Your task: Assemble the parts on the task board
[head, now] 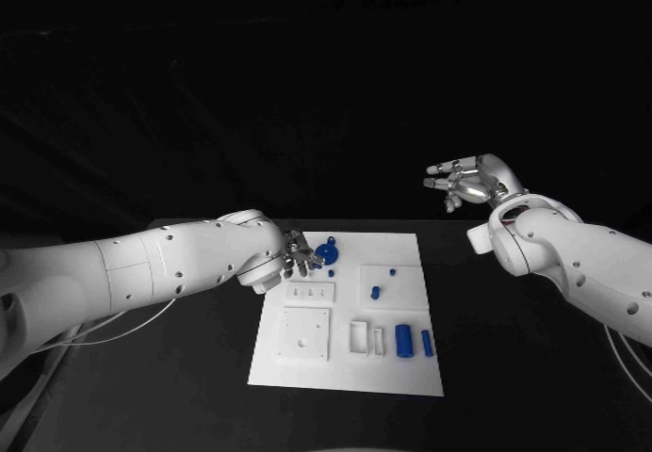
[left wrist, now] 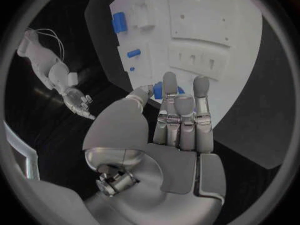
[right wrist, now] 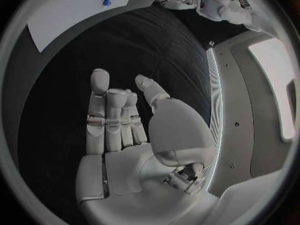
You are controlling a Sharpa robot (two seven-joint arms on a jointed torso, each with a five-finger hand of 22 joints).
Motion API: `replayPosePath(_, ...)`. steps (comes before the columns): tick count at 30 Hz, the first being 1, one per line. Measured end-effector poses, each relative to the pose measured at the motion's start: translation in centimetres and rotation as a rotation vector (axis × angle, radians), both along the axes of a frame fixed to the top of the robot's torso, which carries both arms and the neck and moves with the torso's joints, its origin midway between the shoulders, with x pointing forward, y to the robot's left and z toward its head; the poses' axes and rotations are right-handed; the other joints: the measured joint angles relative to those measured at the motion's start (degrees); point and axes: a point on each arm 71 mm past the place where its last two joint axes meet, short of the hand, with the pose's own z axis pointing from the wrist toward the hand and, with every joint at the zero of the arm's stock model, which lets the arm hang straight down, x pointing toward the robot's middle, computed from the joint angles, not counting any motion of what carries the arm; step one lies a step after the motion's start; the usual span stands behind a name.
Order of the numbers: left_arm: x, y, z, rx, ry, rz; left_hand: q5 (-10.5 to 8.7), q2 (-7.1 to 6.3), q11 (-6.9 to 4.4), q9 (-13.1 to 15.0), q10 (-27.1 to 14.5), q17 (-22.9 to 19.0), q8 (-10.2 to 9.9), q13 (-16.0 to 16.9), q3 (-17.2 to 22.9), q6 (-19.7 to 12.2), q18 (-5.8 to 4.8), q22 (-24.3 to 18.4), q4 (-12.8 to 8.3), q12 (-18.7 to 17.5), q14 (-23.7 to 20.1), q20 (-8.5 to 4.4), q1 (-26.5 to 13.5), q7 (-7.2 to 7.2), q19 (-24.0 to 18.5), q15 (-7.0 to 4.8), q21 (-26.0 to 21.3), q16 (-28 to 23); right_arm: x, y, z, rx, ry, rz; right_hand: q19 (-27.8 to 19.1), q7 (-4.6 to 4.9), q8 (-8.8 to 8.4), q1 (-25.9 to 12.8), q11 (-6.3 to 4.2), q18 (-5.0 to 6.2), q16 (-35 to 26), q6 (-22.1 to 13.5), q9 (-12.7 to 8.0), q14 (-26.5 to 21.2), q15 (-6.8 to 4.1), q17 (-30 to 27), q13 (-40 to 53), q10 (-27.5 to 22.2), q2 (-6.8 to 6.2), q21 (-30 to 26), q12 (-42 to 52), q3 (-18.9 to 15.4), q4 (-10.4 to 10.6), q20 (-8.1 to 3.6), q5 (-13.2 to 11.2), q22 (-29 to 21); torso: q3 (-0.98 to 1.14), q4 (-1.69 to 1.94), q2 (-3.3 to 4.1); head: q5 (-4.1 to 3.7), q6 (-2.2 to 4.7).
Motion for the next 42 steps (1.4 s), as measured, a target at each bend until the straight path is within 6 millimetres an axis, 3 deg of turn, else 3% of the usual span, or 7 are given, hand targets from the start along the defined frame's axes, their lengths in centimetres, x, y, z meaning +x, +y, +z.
replayPosePath(6, -0.2, 0.0, -1.8, 0.048, -0.003, 0.006, 0.33, 0.06, 0.03, 0.0, 0.1, 0.3, 0.0, 0.1, 0.0, 0.0, 0.0, 0.0, 0.0, 0.2, 0.1, -0.12, -0.1, -0.03, 0.1, -0.06, 0.2, 0.0, 0.6, 0.5, 0.6, 0.005, -0.019, 0.0, 0.0, -0.01, 0.0, -0.2, -0.08, -0.01, -0.3, 0.0, 0.0, -0.1, 0.1, -0.3, -0.6, -0.3, -0.18, -0.7, -0.5, 0.0, 0.0, 0.0, 0.0, -0.2, 0.07, 0.02, -0.24, 0.07, -0.41)
replayPosePath(9, -0.2, 0.0, -2.5, 0.067, -0.004, 0.008, 0.56, 0.04, 0.03, 0.0, 0.1, 0.3, 0.0, 0.1, 0.0, 0.0, 0.0, 0.0, 0.0, 0.2, 0.2, -0.21, -0.1, -0.03, 0.2, 0.02, 0.2, 0.0, 0.9, 0.5, 0.7, 0.005, -0.024, -0.005, 0.0, -0.01, 0.0, -0.2, -0.19, -0.03, -3.1, 0.0, 0.0, -0.9, -0.12, -2.4, -5.9, -1.0, -0.24, -2.7, -5.6, -0.2, -0.2, 0.0, 0.3, -1.5, 0.07, 0.02, -0.24, 0.08, -0.6)
replayPosePath(17, -0.2, 0.4, -3.7, 0.105, -0.01, 0.008, 0.57, 0.02, 0.03, 0.0, 0.1, 0.3, 0.2, 0.2, 0.0, 0.1, -0.01, 0.0, 0.0, 0.2, 0.2, -0.21, -0.1, -0.03, 0.2, 0.02, 0.2, 0.0, 1.5, 0.3, 0.9, 0.006, -0.032, -0.018, 0.0, -0.21, 0.0, -0.8, -0.53, -0.03, -12.7, 0.6, 0.0, -0.8, -0.27, -9.1, -22.7, 3.0, -0.55, -9.8, -20.9, 1.0, -0.7, 0.0, 0.3, -11.6, 0.06, 0.02, -0.23, 0.12, -1.03)
replayPosePath(20, -0.3, 0.4, -4.0, 0.116, -0.013, 0.005, 0.57, -0.01, 0.06, 0.0, 0.1, 0.3, 0.2, 0.2, 0.0, 0.1, 0.0, 0.0, 0.0, 0.2, 0.2, -0.21, -0.2, 0.06, 0.2, 0.03, 0.2, 0.0, 1.6, 0.3, 0.9, 0.011, -0.033, -0.02, 0.0, -0.21, 0.0, -0.8, -0.52, -0.13, -15.2, 0.7, 0.0, -0.4, 0.01, -10.4, -25.9, 3.8, -0.55, -10.7, -23.4, 1.2, -0.5, 0.0, 0.3, -15.0, 0.06, 0.01, -0.23, 0.12, -1.12)
replayPosePath(22, -0.3, 0.4, -4.2, 0.123, -0.015, 0.001, 0.57, 0.0, 0.26, 0.0, -0.1, 0.3, 0.2, 0.2, 0.0, 0.1, 0.0, 0.0, 0.0, 0.2, 0.2, -0.2, -0.3, 0.06, 0.2, 0.03, 0.2, 0.0, 1.7, 0.4, 0.9, 0.015, -0.033, -0.021, 0.0, -0.28, 0.0, -0.8, -0.61, -0.89, -16.1, 0.7, 0.0, -0.4, 0.01, -10.5, -26.8, 3.9, -0.55, -10.7, -23.8, 1.2, -0.5, 0.0, 0.3, -17.0, 0.04, 0.02, -0.22, 0.08, -1.19)
replayPosePath(26, -0.4, 0.3, -4.5, 0.134, -0.017, -0.011, 0.57, -0.1, 0.26, 0.8, -0.1, 0.1, 0.2, 0.2, 0.0, 0.1, 0.0, 0.0, 0.0, 0.2, 0.3, -0.21, -0.6, 0.06, 0.2, 0.11, 0.2, 0.0, 1.8, 0.4, 0.9, 0.022, -0.033, -0.021, 0.0, -0.28, 0.0, -0.8, -0.61, -0.88, -16.8, 0.7, 0.0, 0.0, 0.0, -10.1, -27.4, 3.9, -0.55, -10.3, -23.8, 1.2, -0.5, 0.0, 0.3, -19.6, 0.04, 0.02, -0.2, 0.05, -1.28)
replayPosePath(42, -0.7, -0.2, -5.1, 0.173, -0.007, -0.081, 0.3, -0.11, 0.27, 2.1, -0.1, -0.1, 0.0, 0.3, -0.2, 0.2, 0.0, 0.0, -0.2, 0.2, 0.6, -0.2, -0.9, 0.06, 0.2, 0.04, 0.2, 0.0, 1.9, 0.3, 0.8, 0.03, -0.031, -0.026, 0.0, -0.29, 0.0, -0.8, -0.6, -0.88, -16.8, 0.8, 0.0, 0.0, 0.01, -9.8, -27.9, 3.9, -0.55, -9.8, -23.8, 1.2, -0.5, 0.0, 0.3, -20.5, 0.0, 0.02, -0.18, 0.14, -1.63)
